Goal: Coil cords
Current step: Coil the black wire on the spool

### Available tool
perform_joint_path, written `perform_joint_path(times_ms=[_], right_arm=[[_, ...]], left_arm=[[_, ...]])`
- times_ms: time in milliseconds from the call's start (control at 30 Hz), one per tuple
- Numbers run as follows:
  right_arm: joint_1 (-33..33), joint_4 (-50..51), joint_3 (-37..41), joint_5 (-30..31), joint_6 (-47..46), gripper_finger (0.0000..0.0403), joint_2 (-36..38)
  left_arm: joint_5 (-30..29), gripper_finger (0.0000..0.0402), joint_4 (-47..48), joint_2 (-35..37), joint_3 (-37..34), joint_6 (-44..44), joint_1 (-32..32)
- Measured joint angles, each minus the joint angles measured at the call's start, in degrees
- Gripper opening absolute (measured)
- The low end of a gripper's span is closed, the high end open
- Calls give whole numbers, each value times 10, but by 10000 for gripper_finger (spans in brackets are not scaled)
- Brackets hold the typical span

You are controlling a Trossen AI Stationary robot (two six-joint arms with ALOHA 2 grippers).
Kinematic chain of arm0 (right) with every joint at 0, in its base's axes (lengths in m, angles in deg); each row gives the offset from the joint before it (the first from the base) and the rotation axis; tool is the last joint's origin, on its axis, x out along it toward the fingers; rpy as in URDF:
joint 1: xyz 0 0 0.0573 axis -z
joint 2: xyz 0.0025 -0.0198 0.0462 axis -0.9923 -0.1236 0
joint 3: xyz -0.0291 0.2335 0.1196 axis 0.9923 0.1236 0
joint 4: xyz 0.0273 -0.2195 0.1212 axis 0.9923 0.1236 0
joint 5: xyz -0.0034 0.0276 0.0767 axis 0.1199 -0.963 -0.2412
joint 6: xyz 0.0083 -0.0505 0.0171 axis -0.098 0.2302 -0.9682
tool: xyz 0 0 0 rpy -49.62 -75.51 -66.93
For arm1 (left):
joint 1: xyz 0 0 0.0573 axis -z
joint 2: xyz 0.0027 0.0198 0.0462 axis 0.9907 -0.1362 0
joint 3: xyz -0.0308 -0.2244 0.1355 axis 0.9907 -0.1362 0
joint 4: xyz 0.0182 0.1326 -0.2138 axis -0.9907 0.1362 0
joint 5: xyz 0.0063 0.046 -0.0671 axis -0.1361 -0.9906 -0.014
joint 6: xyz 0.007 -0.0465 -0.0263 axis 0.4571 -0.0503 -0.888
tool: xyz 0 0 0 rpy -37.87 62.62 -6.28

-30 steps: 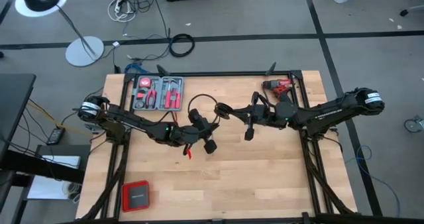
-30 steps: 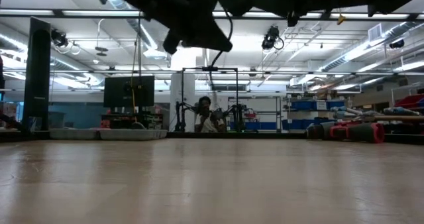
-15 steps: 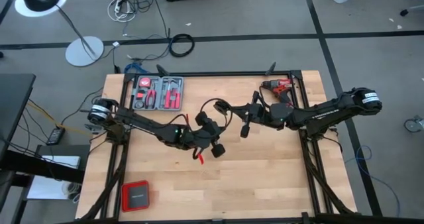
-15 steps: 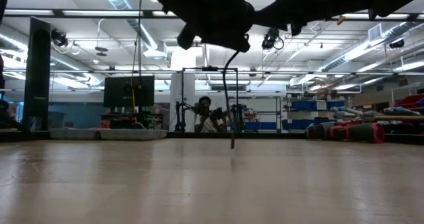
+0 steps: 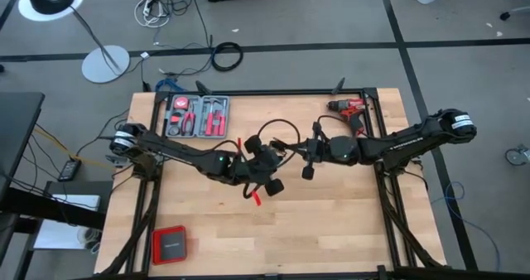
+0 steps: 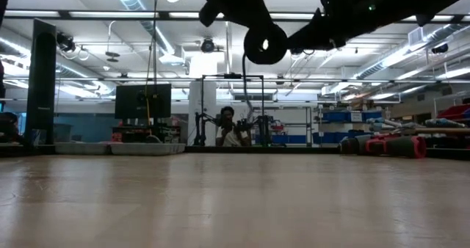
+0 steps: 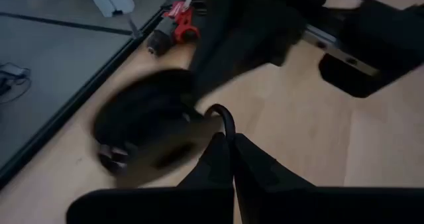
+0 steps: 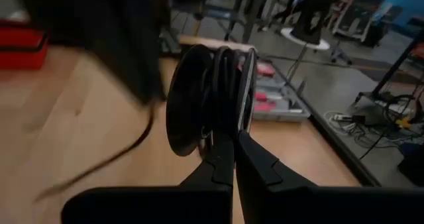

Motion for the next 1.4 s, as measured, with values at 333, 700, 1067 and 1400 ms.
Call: perform_joint_path(times_ms=[333, 700, 1067, 1400], right_arm=[[-28, 58, 0, -33, 12, 0, 1], [-37, 133, -1, -116, 23, 0, 73], [-37, 150, 0, -146, 10, 0, 102], [-38, 151, 0, -148, 5, 0, 104]], left_arm=[[52, 1, 129, 0, 56, -2, 0], [75, 1, 181, 0, 82, 36, 1], [103, 16, 163, -2, 81, 107, 0], [101, 104, 173, -19, 77, 104, 0]])
